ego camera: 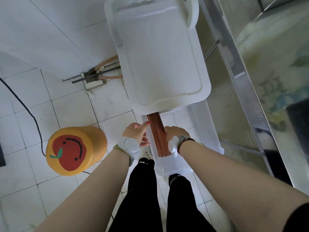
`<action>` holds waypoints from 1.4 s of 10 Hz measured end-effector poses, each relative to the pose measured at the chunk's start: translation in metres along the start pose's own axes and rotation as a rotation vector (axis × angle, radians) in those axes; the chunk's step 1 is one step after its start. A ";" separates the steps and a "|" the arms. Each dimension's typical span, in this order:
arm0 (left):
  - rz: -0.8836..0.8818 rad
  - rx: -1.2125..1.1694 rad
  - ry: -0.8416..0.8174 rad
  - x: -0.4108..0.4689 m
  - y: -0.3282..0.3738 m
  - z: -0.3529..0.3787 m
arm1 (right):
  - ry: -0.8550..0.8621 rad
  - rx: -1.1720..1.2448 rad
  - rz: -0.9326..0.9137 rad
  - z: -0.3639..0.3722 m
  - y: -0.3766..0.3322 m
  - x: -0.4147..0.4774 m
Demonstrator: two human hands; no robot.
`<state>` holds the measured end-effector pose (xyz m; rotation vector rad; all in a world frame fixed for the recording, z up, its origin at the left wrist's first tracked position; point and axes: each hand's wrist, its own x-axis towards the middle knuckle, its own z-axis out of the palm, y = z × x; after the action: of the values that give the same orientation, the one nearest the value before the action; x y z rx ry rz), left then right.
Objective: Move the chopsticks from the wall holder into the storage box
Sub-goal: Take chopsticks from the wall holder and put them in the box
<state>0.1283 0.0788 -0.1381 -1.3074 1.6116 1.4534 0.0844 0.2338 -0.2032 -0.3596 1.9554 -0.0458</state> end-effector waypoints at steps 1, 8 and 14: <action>0.002 0.009 -0.004 -0.007 0.005 0.001 | -0.024 0.021 0.015 -0.004 -0.001 -0.014; 0.448 0.361 0.017 -0.283 0.200 -0.031 | 0.516 0.301 -0.192 -0.241 0.024 -0.319; 1.036 0.482 -0.068 -0.404 0.407 0.035 | 1.207 0.451 0.056 -0.407 0.088 -0.457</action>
<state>-0.1191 0.1870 0.3696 -0.0901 2.5397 1.4192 -0.1391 0.3876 0.3524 0.0808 3.0243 -0.8141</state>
